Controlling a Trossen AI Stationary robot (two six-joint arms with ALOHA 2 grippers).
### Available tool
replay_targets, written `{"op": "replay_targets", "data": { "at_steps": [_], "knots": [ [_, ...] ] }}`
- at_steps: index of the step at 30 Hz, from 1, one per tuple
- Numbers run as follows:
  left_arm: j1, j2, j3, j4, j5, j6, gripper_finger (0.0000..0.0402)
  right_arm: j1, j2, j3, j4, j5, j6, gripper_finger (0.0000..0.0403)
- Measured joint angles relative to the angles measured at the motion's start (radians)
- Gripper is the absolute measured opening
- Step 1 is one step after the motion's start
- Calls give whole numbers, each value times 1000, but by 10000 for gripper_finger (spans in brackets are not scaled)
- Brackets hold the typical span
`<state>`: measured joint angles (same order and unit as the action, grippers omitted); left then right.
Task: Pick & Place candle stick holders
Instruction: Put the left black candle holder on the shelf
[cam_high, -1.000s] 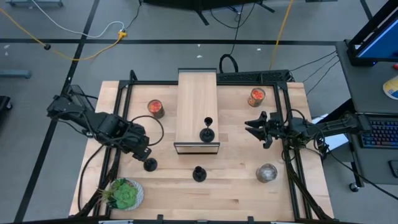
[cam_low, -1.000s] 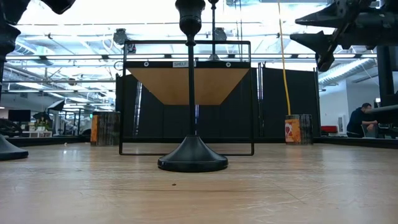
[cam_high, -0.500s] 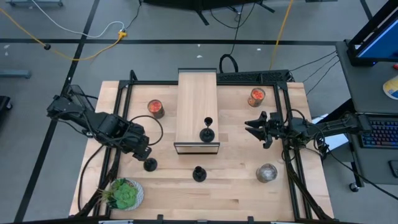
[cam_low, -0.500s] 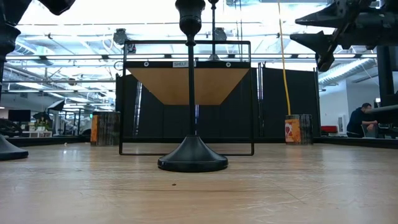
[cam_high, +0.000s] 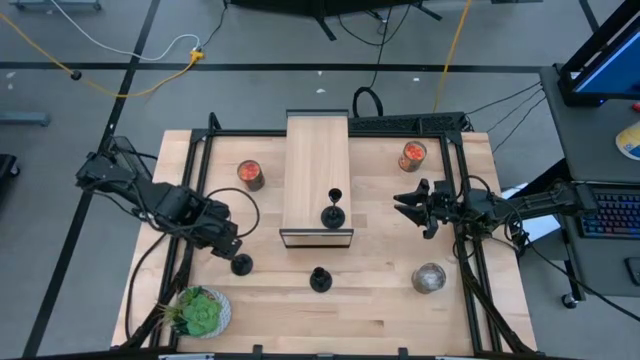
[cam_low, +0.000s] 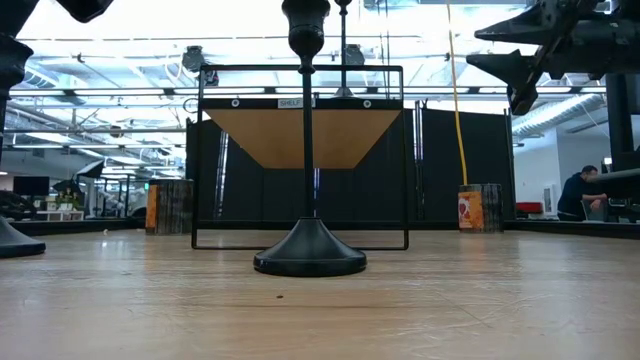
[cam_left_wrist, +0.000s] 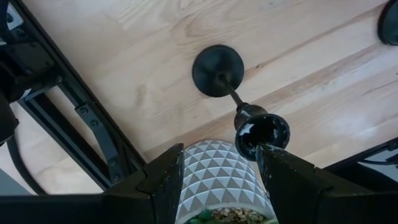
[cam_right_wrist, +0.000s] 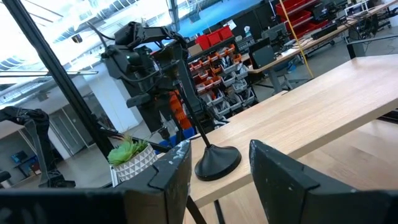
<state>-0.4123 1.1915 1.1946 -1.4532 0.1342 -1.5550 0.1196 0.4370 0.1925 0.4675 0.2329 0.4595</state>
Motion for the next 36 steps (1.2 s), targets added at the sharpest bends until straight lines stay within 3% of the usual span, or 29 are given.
{"op": "replay_targets", "data": {
  "at_steps": [36],
  "knots": [
    [-3,14,-53,57,-9,-16,207,0,0,0,0,0,0,157]
  ]
}}
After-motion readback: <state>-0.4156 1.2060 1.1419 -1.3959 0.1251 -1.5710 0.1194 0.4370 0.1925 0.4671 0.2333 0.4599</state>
